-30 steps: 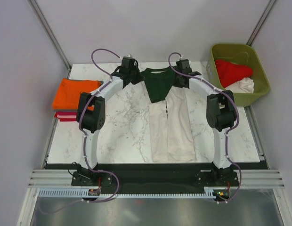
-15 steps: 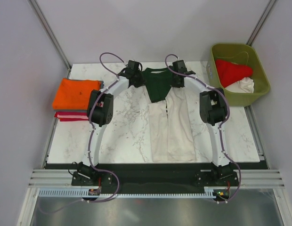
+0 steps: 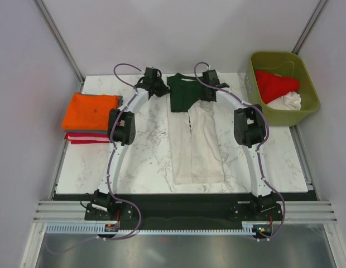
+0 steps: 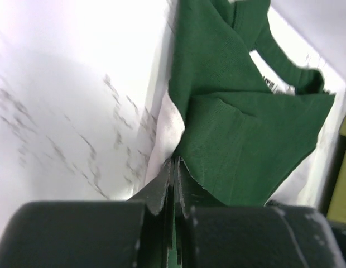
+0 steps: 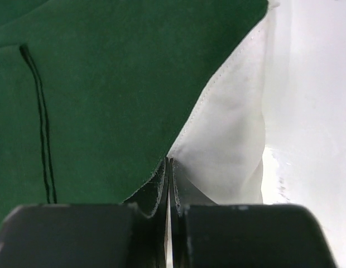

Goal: Fold and stack the t-shirts
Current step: Fold the tshirt

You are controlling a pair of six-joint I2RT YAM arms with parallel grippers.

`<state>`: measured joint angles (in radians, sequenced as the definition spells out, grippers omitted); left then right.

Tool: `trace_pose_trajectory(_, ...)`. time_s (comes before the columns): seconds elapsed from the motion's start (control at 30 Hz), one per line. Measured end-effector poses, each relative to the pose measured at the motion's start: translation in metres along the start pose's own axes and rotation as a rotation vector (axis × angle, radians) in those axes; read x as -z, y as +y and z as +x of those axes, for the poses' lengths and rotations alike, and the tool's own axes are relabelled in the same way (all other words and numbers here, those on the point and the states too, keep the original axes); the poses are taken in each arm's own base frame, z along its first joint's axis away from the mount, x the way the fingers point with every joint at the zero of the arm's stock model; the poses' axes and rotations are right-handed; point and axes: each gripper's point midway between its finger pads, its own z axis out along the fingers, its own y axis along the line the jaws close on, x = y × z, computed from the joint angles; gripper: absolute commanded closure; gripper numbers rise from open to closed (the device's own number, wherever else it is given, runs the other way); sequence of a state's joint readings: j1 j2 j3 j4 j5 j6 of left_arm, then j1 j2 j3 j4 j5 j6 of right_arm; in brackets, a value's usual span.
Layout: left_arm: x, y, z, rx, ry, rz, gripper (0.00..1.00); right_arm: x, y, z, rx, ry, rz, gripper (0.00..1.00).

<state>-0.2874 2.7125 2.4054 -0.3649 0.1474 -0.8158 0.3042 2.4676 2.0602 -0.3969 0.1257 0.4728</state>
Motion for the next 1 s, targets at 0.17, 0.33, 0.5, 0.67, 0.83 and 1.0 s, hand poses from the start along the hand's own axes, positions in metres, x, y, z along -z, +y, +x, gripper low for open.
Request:
trace_pose_trajectory(0.17, -0.001, 0.009, -0.015, 0.041, 0.001, 0.023, 0.98, 0.0, 0.012, 0.002, -0.005, 0.009, -0.037, 0.72)
trace_pose_trajectory(0.33, 0.007, 0.015, -0.013, 0.05, 0.023, 0.029, 0.89, 0.015, 0.015, 0.01, 0.002, 0.028, -0.057, 0.58)
trace_pose_trajectory(0.5, 0.052, 0.018, 0.013, 0.017, 0.11, 0.02, 0.61, 0.074, 0.0, 0.035, 0.003, 0.049, -0.065, 0.54)
trace_pose_trajectory(0.67, 0.154, 0.012, 0.06, -0.063, 0.146, 0.003, 0.4, 0.163, -0.004, 0.063, 0.02, 0.002, -0.103, 0.48)
trace_pose_trajectory(0.83, 0.261, 0.001, 0.108, -0.14, 0.091, 0.111, 0.37, 0.223, -0.006, 0.122, 0.079, 0.02, -0.143, 0.49)
trace_pose_trajectory(1.0, 0.303, 0.049, 0.177, -0.157, 0.145, 0.086, 0.36, 0.239, -0.057, 0.202, 0.091, 0.172, -0.023, 0.5)
